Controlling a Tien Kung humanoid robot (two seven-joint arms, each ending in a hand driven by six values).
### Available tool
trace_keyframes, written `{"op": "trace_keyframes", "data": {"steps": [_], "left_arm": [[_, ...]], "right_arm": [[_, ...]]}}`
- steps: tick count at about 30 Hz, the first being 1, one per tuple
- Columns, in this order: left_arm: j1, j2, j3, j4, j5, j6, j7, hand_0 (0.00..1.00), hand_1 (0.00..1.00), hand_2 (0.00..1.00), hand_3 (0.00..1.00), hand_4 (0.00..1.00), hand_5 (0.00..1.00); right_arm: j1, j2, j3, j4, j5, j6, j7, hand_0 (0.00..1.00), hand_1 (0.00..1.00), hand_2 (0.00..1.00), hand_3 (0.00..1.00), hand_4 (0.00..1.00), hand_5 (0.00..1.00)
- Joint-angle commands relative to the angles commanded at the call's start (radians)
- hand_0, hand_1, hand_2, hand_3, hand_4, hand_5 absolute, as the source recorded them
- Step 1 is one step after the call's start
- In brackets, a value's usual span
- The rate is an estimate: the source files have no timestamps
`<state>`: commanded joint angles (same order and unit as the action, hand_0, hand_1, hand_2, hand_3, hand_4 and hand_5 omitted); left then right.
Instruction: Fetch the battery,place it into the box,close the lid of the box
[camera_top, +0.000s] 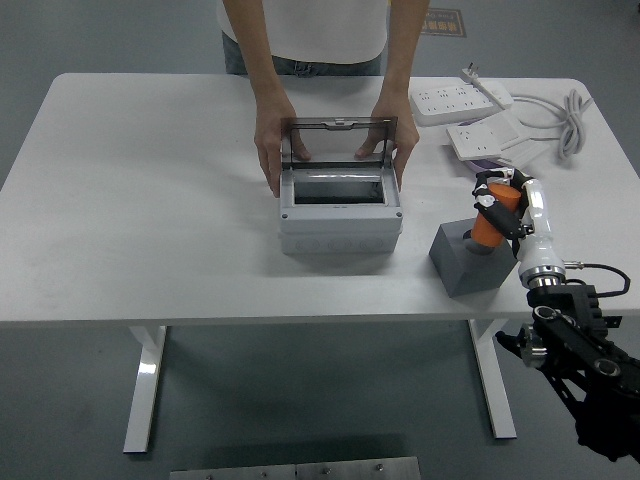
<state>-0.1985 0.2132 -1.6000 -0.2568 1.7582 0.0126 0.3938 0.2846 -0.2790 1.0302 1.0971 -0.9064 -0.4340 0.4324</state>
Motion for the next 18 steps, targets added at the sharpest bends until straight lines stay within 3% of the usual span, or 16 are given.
{"op": "trace_keyframes", "data": {"steps": [8, 13, 18], "left_arm": [[0.001, 0.0, -0.003, -0.001, 0.005, 0.004, 0.0, 0.589, 0.68, 0.594, 0.58, 0.555, 0.002], [0.002, 0.002, -0.004, -0.001, 0.007, 0.006, 0.001, 0.589, 0.682, 0.593, 0.578, 0.556, 0.002], [0.004, 0.004, -0.004, -0.002, 0.006, 0.008, 0.001, 0.59, 0.686, 0.595, 0.579, 0.558, 0.002]], "right_arm": [[0.027, -0.01, -0.001, 0.028, -0.061, -0.02, -0.031, 0.148, 0.186, 0.279, 0.275, 0.002, 0.002], [0.056, -0.036, 0.0, 0.067, -0.204, -0.03, -0.121, 0.139, 0.183, 0.279, 0.268, 0.002, 0.002], [0.093, -0.069, -0.006, 0.106, -0.389, 0.001, -0.224, 0.134, 0.183, 0.279, 0.268, 0.002, 0.002]]}}
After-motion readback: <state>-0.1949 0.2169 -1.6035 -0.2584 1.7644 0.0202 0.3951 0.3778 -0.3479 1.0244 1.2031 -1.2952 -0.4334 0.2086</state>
